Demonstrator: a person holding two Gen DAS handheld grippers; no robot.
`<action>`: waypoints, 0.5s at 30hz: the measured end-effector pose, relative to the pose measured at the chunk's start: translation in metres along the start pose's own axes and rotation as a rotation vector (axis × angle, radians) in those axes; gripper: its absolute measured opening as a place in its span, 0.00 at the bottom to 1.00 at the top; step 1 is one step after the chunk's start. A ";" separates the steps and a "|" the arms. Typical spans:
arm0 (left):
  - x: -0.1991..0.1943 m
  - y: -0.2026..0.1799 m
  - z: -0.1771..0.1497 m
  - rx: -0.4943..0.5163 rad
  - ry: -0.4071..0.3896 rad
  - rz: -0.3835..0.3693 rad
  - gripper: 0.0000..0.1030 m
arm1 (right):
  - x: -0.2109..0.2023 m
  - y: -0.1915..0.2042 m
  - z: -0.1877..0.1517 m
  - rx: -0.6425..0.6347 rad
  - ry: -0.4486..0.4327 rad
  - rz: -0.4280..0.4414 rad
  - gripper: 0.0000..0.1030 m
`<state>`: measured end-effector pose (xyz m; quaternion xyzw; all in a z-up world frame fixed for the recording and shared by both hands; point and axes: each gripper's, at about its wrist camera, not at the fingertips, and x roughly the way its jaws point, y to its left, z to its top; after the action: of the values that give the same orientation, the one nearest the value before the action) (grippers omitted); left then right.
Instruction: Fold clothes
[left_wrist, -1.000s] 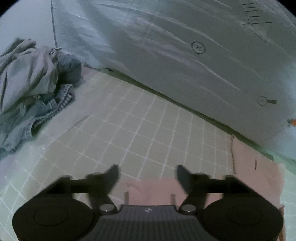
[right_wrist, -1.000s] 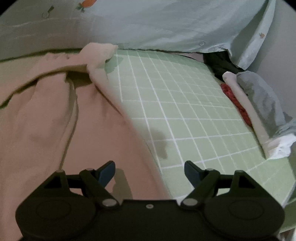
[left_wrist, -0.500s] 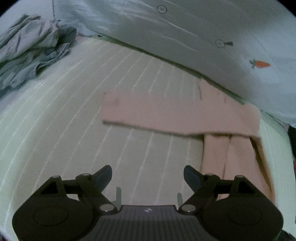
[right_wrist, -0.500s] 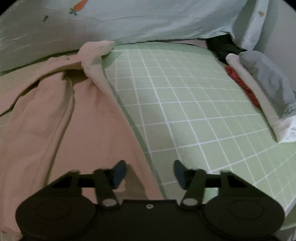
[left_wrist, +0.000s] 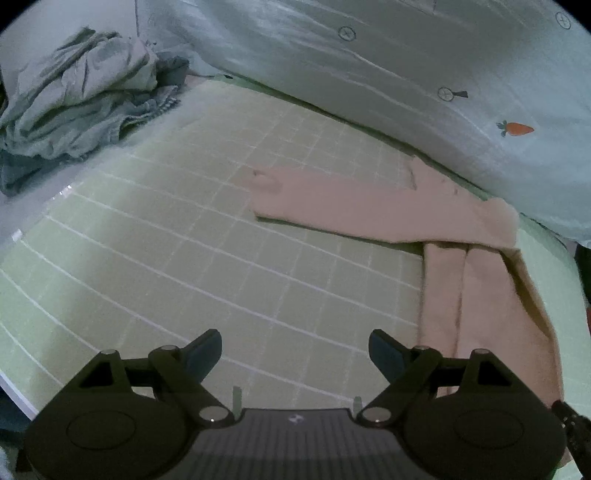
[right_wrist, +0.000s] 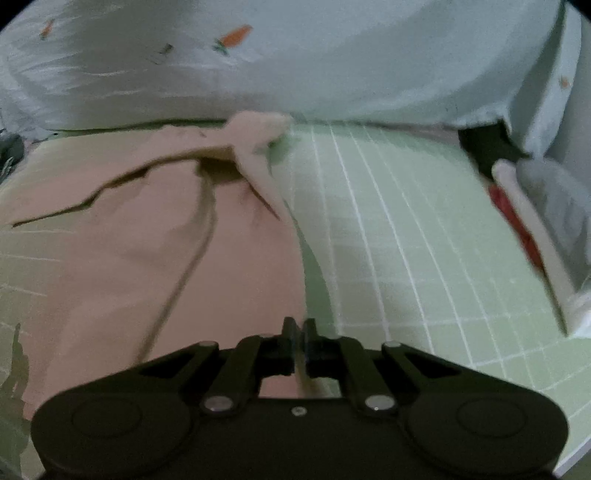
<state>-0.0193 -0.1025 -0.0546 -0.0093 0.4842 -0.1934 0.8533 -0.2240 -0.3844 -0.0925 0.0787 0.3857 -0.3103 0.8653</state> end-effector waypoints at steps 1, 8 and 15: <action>0.000 0.005 0.002 0.010 0.001 -0.002 0.85 | -0.005 0.008 0.001 -0.013 -0.014 -0.002 0.04; -0.003 0.039 0.016 0.079 0.005 -0.012 0.85 | -0.023 0.079 -0.004 -0.096 -0.048 0.002 0.04; 0.000 0.071 0.019 0.132 0.031 0.013 0.85 | -0.001 0.125 -0.016 -0.043 0.029 0.022 0.06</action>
<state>0.0198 -0.0399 -0.0591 0.0531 0.4837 -0.2196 0.8455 -0.1596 -0.2786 -0.1162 0.0686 0.4039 -0.2911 0.8645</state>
